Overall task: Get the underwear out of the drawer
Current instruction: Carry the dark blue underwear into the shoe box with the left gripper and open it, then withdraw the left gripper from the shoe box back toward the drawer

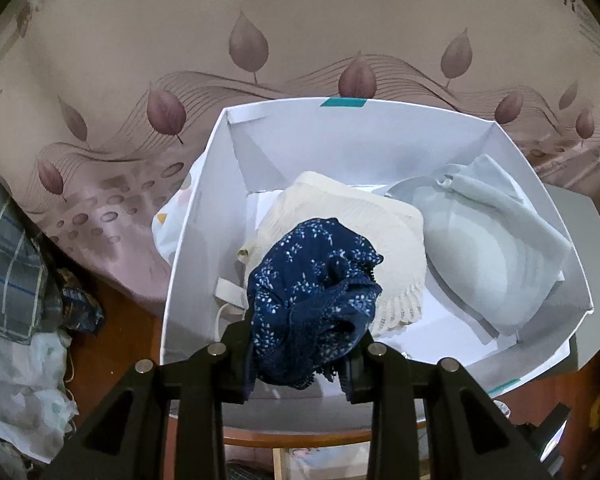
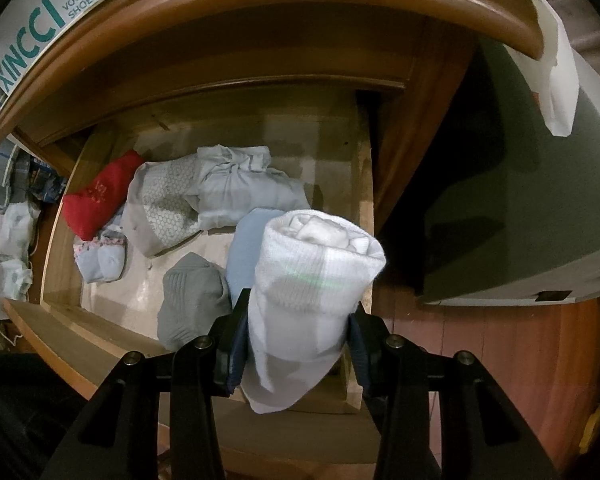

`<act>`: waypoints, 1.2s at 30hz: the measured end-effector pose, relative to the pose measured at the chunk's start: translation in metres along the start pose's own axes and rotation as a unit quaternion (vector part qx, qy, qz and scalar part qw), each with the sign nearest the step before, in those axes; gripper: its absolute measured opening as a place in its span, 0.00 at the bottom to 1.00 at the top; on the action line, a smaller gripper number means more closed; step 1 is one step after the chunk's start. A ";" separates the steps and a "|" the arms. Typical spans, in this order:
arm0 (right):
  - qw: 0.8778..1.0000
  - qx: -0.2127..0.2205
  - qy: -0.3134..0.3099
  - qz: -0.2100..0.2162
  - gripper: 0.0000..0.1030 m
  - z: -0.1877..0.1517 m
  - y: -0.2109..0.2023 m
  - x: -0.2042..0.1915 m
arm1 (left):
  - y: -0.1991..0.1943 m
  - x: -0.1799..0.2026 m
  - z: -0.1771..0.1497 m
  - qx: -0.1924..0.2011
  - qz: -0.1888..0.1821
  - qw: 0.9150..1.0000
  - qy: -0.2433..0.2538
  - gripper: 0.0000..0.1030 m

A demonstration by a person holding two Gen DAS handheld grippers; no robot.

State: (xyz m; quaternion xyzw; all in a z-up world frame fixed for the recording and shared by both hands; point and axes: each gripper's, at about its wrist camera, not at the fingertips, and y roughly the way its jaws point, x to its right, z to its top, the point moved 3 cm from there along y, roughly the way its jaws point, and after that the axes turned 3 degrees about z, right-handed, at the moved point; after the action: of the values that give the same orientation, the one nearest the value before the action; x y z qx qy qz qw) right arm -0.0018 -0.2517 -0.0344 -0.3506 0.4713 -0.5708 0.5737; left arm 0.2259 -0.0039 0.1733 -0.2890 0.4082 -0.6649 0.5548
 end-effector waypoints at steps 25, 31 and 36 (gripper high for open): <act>1.000 -0.001 0.000 0.000 0.39 0.001 0.002 0.001 | -0.029 -0.007 -0.006 0.036 0.012 0.999 0.000 0.58; 1.000 -0.001 -0.001 -0.001 0.39 0.001 0.001 -0.001 | -0.056 -0.013 -0.010 0.065 -0.003 0.998 -0.004 0.61; 1.000 0.000 -0.002 0.001 0.39 0.002 0.002 -0.002 | -0.077 -0.014 -0.022 0.085 0.002 0.996 0.005 0.62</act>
State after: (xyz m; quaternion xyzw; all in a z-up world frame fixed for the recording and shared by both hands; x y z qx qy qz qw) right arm 0.0007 -0.2501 -0.0354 -0.3517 0.4703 -0.5696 0.5750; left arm 0.1723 0.0186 0.2300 -0.2368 0.3535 -0.6972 0.5770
